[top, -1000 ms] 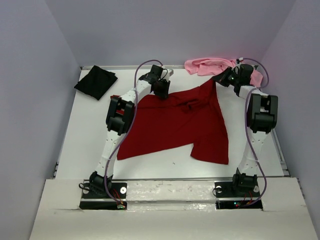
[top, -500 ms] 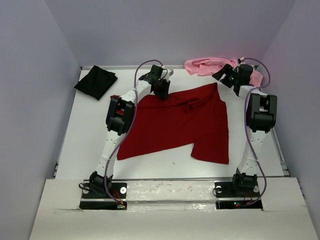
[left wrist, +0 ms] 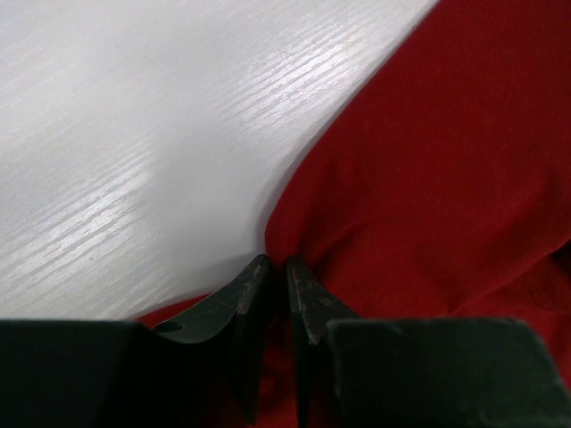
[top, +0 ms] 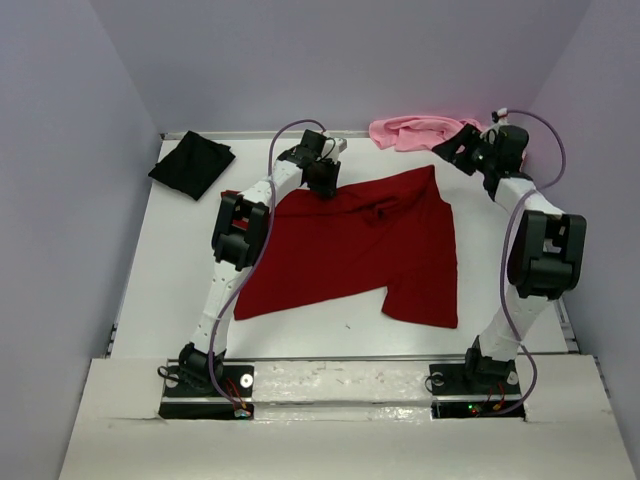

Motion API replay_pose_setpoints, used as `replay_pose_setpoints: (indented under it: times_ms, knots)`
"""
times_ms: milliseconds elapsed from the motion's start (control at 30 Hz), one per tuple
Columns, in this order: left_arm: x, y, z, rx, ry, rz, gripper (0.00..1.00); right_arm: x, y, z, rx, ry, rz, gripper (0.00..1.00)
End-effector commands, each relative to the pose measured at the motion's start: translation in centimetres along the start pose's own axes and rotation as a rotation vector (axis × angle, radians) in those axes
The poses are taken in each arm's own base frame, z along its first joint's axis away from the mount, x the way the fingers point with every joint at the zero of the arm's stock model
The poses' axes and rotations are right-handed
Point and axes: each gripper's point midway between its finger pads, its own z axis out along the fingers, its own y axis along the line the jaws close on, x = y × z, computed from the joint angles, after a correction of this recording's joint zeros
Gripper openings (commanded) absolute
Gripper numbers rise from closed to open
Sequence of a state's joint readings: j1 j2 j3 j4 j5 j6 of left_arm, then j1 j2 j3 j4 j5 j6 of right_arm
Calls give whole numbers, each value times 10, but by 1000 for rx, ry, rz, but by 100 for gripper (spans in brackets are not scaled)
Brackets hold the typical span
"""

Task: Fold and stack the t-shirts
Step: Fold the tshirt

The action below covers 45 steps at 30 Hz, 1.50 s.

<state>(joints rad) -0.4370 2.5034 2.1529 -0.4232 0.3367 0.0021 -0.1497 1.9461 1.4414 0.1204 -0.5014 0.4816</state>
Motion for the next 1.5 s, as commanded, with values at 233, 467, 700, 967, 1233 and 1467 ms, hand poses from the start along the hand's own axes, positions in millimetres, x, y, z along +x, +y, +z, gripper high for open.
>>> replay_pose_setpoints:
  times_ms: [233, 467, 700, 967, 1233, 1467]
  knots:
    - [42, 14, -3, -64, 140, -36, 28, 127, 49, -92, -254, 13, 437, 68]
    - [39, 15, -4, -66, 133, -37, 28, 148, 61, -92, -153, -56, 380, 73]
    - [40, 15, -5, -67, 136, -36, 28, 183, 88, -59, -145, 2, 355, 72]
    - [39, 14, -6, -64, 134, -34, 28, 204, 83, -25, -108, -8, 360, 71]
    - [38, 14, -5, -64, 132, -32, 28, 201, 82, -7, -87, -22, 344, 69]
    - [41, 14, -5, -64, 140, -33, 28, 200, 78, 5, -66, -19, 327, 67]
